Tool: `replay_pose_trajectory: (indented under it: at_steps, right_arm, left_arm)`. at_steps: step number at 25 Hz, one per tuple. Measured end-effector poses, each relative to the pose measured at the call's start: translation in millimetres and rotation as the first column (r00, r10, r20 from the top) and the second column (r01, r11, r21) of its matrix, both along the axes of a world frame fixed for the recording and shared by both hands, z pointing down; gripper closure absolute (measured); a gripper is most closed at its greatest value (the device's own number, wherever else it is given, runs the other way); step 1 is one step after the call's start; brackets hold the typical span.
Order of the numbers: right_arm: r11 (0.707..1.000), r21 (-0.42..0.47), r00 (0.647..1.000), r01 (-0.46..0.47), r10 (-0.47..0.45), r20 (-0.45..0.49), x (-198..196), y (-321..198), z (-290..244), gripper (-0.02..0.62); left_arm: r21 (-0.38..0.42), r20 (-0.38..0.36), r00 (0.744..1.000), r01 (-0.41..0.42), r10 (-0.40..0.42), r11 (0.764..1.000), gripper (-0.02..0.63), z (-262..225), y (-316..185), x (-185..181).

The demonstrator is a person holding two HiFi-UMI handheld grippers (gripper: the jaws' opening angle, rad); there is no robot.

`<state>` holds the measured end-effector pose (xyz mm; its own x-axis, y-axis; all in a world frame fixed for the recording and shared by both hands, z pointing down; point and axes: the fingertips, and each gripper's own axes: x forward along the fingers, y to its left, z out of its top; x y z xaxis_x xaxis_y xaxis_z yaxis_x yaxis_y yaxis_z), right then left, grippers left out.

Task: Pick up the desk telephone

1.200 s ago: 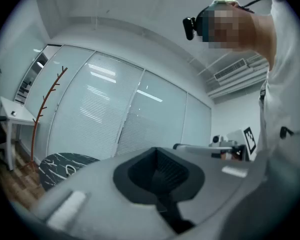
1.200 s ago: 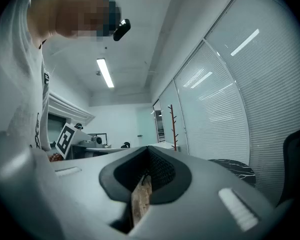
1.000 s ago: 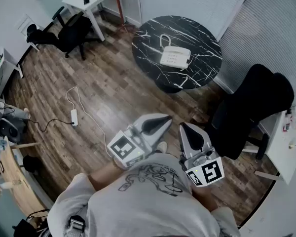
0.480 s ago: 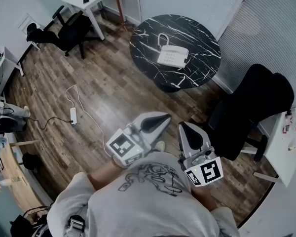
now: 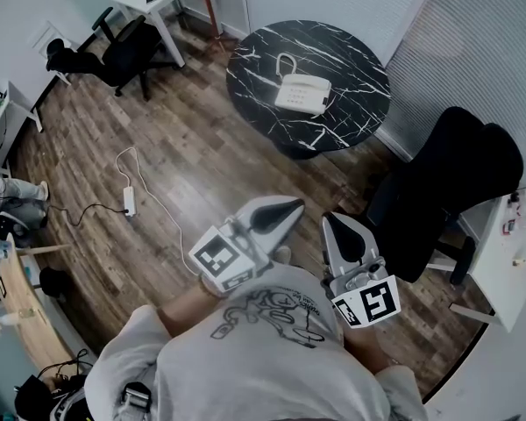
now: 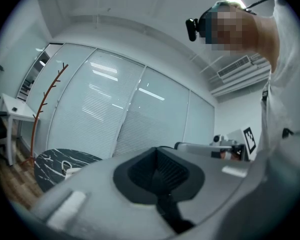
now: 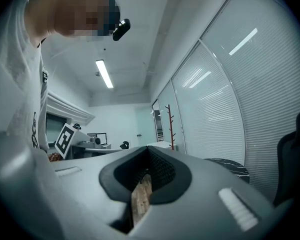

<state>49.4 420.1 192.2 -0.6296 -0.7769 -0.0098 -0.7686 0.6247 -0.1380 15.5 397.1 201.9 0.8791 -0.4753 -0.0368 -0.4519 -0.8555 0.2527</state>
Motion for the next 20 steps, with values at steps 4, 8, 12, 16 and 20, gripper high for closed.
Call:
replay_pose_trajectory:
  at_steps: [4, 8, 12, 16, 20]
  right_arm:
    - [1.000, -0.007, 1.000, 0.009, -0.008, 0.004, -2, -1, 2, 0.591]
    - [1.000, -0.009, 1.000, 0.008, -0.008, 0.000, -1, -8, 4, 0.591]
    - [1.000, -0.015, 1.000, 0.001, -0.001, -0.005, 2, -22, 8, 0.591]
    - [1.000, -0.024, 1.000, -0.001, 0.001, -0.007, 3, -41, 13, 0.591]
    - [1.000, -0.028, 1.000, -0.002, 0.001, -0.013, 0, -66, 14, 0.591]
  left_arm:
    - [-0.003, -0.002, 1.000, 0.009, -0.009, 1.000, 0.604, 1, -3, -1]
    - [-0.006, -0.005, 1.000, 0.016, -0.016, 1.000, 0.604, 5, -12, -2]
    - [-0.015, -0.005, 1.000, 0.012, -0.012, 1.000, 0.604, 9, -28, 0]
    - [-0.018, -0.008, 1.000, 0.003, -0.003, 1.000, 0.604, 13, -47, 4]
    - [-0.022, -0.007, 1.000, -0.002, 0.001, 1.000, 0.604, 14, -71, 3]
